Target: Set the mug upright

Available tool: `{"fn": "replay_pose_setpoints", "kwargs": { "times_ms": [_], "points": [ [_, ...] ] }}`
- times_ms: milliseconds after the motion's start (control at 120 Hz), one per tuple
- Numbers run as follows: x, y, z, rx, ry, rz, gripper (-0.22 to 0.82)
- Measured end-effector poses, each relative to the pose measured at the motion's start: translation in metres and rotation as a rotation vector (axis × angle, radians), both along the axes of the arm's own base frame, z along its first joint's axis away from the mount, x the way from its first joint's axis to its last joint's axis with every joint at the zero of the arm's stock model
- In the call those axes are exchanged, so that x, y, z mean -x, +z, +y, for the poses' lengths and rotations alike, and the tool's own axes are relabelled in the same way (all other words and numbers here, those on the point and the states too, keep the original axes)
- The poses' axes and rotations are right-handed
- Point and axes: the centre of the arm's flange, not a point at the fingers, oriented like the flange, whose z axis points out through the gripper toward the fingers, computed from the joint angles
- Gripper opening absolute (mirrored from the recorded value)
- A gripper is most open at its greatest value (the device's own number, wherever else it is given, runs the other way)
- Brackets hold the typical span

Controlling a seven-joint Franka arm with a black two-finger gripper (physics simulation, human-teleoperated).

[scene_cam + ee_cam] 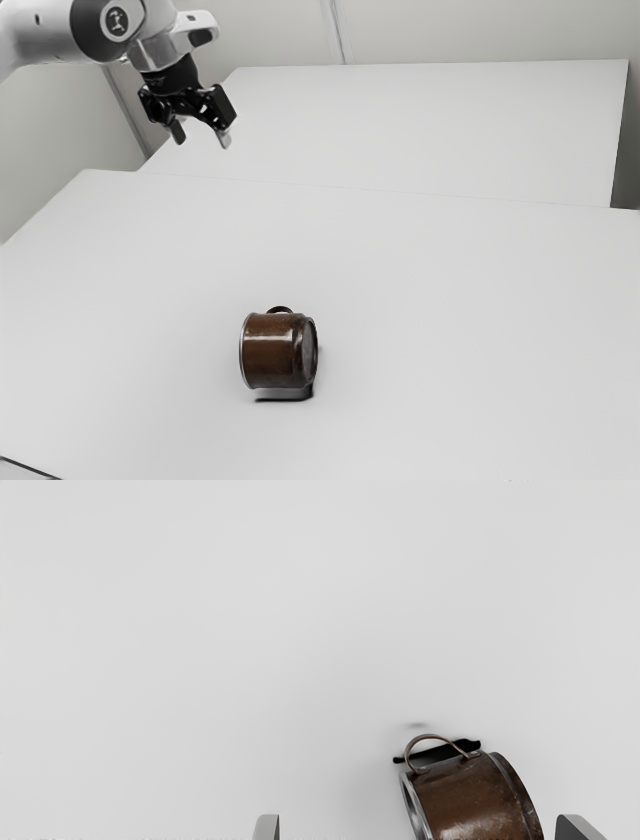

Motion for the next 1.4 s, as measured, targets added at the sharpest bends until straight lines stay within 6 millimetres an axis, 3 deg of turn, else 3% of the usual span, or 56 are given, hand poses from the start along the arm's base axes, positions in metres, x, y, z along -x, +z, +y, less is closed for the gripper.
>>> {"fn": "replay_pose_setpoints", "kwargs": {
  "times_ms": [250, 367, 500, 692, 833, 933, 1267, 1400],
  "points": [
    [0.005, 0.005, -0.006, 0.001, -0.006, -0.001, 0.60],
    [0.023, 0.007, -0.009, -0.001, -0.012, 0.007, 0.60],
    [0.040, -0.013, -0.013, 0.031, -0.012, 0.046, 0.60],
    [0.051, -0.052, -0.002, 0.103, 0.026, 0.092, 0.60],
    [0.061, -0.100, 0.006, 0.176, 0.069, 0.158, 0.60],
    [0.073, -0.121, 0.007, 0.225, 0.090, 0.161, 0.60],
    [0.098, -0.210, 0.058, 0.483, 0.193, 0.163, 0.60],
    [0.107, -0.241, 0.064, 0.616, 0.200, 0.142, 0.60]
  ]
}}
